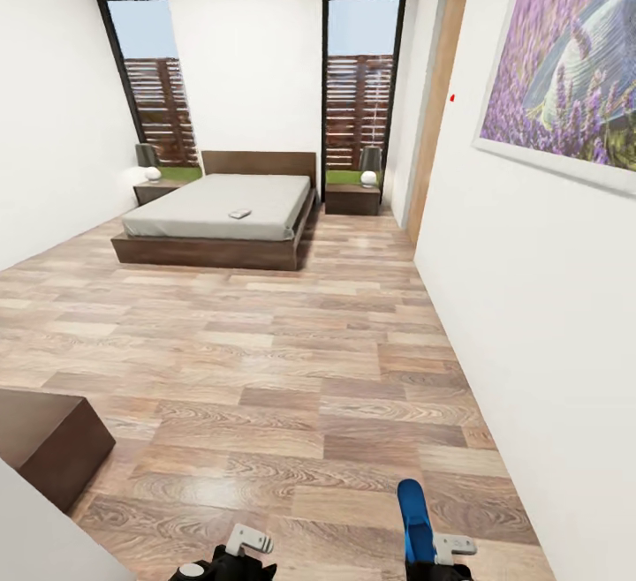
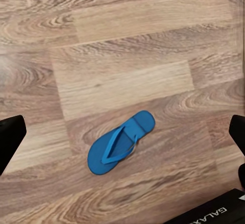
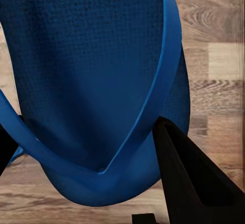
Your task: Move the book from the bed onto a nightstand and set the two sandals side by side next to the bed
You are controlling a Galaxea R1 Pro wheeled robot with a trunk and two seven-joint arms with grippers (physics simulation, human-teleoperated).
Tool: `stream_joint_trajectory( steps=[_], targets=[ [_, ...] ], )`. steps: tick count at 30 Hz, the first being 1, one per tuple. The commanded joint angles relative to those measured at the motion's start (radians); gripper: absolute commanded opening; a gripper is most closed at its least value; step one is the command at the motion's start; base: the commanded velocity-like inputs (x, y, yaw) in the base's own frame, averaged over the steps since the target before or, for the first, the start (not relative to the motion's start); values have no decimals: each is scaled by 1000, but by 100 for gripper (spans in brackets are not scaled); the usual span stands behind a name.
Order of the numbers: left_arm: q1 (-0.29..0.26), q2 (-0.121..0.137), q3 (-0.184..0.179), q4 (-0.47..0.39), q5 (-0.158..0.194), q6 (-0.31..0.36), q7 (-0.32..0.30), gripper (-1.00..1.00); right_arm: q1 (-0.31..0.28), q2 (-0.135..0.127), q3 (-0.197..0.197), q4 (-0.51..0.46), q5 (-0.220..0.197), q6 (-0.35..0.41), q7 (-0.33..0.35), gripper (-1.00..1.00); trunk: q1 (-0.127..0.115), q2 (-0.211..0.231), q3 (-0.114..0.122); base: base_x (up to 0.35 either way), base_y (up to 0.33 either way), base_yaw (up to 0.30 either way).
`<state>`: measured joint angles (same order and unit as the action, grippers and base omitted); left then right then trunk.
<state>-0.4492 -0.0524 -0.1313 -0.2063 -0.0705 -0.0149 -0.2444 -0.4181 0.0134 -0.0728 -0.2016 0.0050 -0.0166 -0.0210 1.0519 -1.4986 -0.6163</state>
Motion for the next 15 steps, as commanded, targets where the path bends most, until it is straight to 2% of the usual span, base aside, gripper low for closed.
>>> stream_joint_trajectory(
  steps=[1, 7, 15],
  targets=[
    [0, 0, -1, -1, -7, -2, -1, 100, -1, 1, -7, 1, -2, -2, -2, -100, 0, 0, -1, 0, 1, -279],
    [0, 0, -1, -1, -7, -2, -2, 100, -1, 1, -7, 1, -2, -2, -2, -100, 0, 0, -1, 0, 39, -279],
    [0, 0, -1, -1, -6, -2, -3, 100, -1, 1, -7, 0, -2, -2, -2, -100, 0, 0, -1, 0, 227, -279]
  ],
)
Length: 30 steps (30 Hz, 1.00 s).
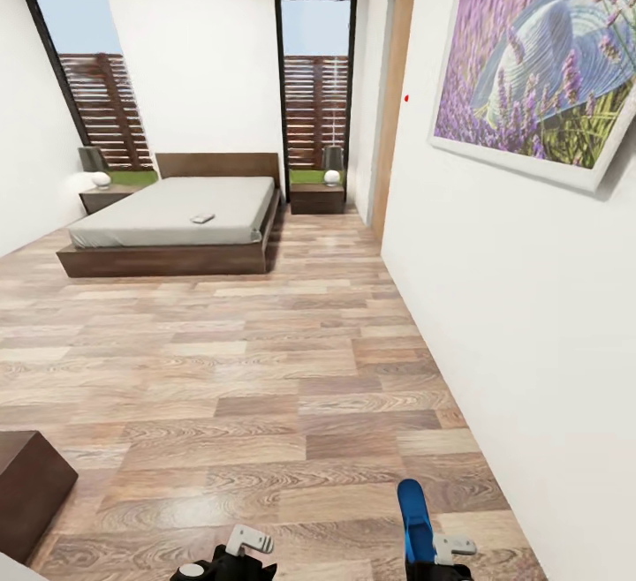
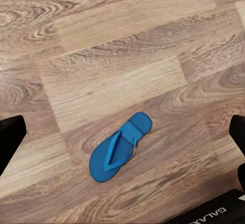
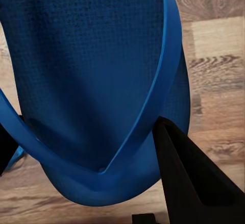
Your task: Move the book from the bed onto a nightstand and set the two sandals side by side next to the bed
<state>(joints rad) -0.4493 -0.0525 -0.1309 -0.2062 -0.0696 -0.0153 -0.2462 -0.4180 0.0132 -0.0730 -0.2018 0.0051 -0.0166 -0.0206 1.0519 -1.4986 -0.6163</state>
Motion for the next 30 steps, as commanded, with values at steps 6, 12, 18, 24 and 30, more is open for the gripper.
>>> stream_joint_trajectory(
  steps=[6, 12, 18, 24, 30],
  targets=[
    [0, 0, -1, -1, -8, -2, -1, 100, -1, 1, -7, 1, -2, -2, -2, -100, 0, 0, -1, 0, 235, -279],
    [0, 0, -1, -1, -8, -2, -1, 100, -1, 2, -7, 1, -2, -2, -2, -100, 0, 0, -1, 0, 89, -279],
    [0, 0, -1, -1, -8, -2, -1, 100, -1, 2, -7, 1, -2, -2, -2, -100, 0, 0, -1, 0, 70, -279],
    [0, 0, -1, -1, -8, -2, -1, 100, -1, 2, -7, 1, -2, -2, -2, -100, 0, 0, -1, 0, 94, -279],
    [0, 0, -1, -1, -7, -2, -1, 100, -1, 2, -7, 1, -2, -2, -2, -100, 0, 0, -1, 0, 61, -279]
  ],
)
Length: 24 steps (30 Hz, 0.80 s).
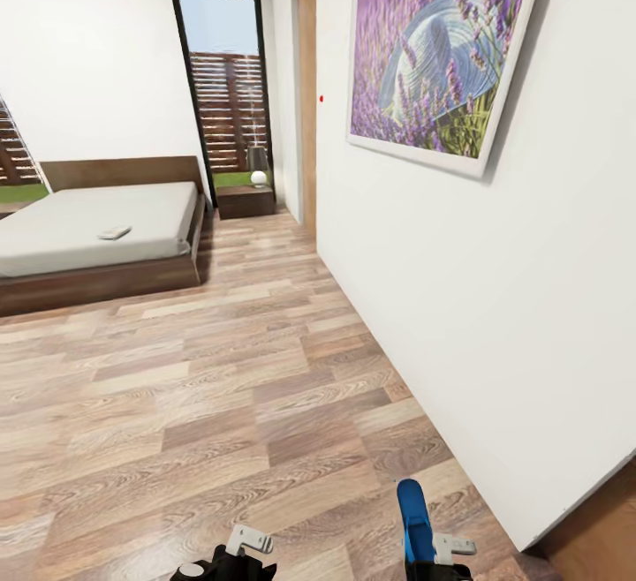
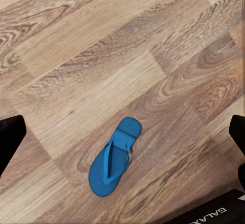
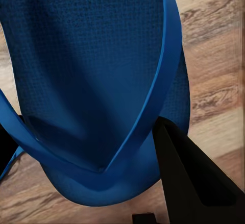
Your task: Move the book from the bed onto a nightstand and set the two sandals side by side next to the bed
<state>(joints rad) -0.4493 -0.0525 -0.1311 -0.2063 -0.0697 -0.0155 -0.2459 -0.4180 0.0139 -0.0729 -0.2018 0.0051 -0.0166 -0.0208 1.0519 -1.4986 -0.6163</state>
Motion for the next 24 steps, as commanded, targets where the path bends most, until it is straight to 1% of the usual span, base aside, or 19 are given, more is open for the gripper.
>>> stream_joint_trajectory(
  steps=[1, 6, 9, 15, 24],
  targets=[
    [0, 0, -1, -1, -7, -1, -1, 100, -1, 1, -7, 1, -2, -2, -2, -100, 0, 0, -1, 0, 100, -279],
    [0, 0, -1, -1, -7, -2, -1, 100, -1, 1, -7, 1, -2, -2, -2, -100, 0, 0, -1, 0, 46, -254],
    [0, 0, -1, -1, -7, -2, -1, 100, -1, 1, -7, 0, -1, -2, -2, -100, 0, 0, -1, 0, 19, -126],
    [0, 0, -1, -1, -7, -1, -1, 100, -1, 1, -7, -1, -1, -2, -2, -100, 0, 0, -1, 0, 65, -38],
    [0, 0, -1, -1, -7, -1, -1, 100, -1, 1, -7, 0, 0, -2, -2, -100, 0, 0, -1, 0, 17, -6]
  ],
)
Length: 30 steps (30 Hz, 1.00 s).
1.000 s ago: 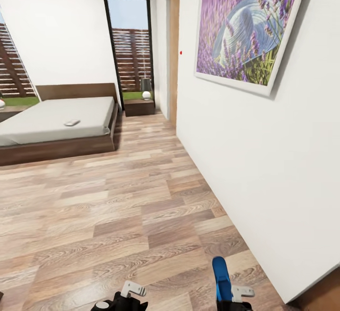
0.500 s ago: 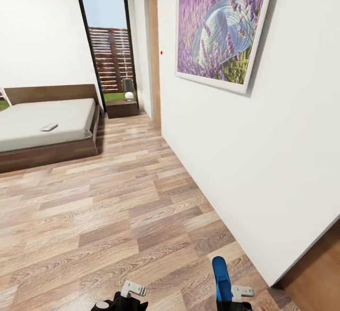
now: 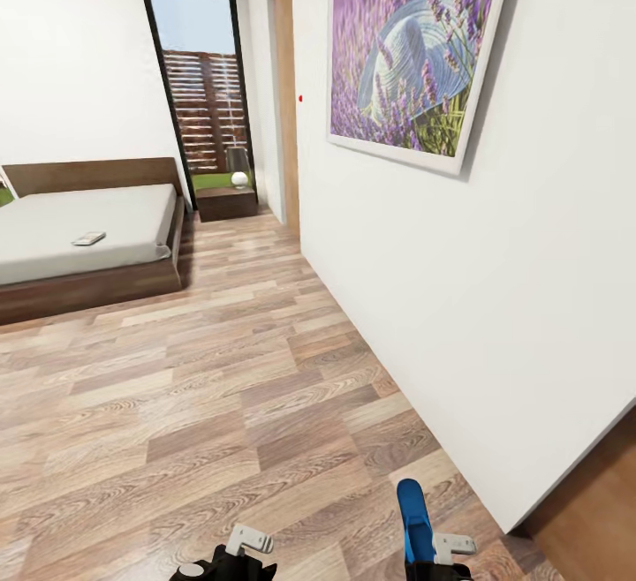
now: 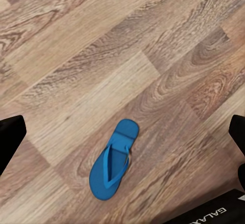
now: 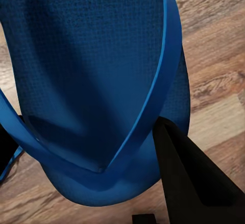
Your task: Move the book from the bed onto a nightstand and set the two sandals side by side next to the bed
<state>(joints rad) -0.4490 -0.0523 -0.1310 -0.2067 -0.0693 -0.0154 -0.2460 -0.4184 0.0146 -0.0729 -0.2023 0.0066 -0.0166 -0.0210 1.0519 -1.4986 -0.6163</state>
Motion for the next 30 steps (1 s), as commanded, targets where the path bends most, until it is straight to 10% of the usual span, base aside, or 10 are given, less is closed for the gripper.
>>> stream_joint_trajectory(
  steps=[1, 30],
  targets=[
    [0, 0, -1, 0, -7, -2, -1, 100, 0, 1, -7, 0, -2, -2, -2, -100, 0, 0, -1, 0, 54, -1],
    [0, 0, -1, 0, -7, -1, -4, 100, 0, 0, -7, 1, -2, -2, -2, -100, 0, 0, -1, -7, 80, -98]
  ],
)
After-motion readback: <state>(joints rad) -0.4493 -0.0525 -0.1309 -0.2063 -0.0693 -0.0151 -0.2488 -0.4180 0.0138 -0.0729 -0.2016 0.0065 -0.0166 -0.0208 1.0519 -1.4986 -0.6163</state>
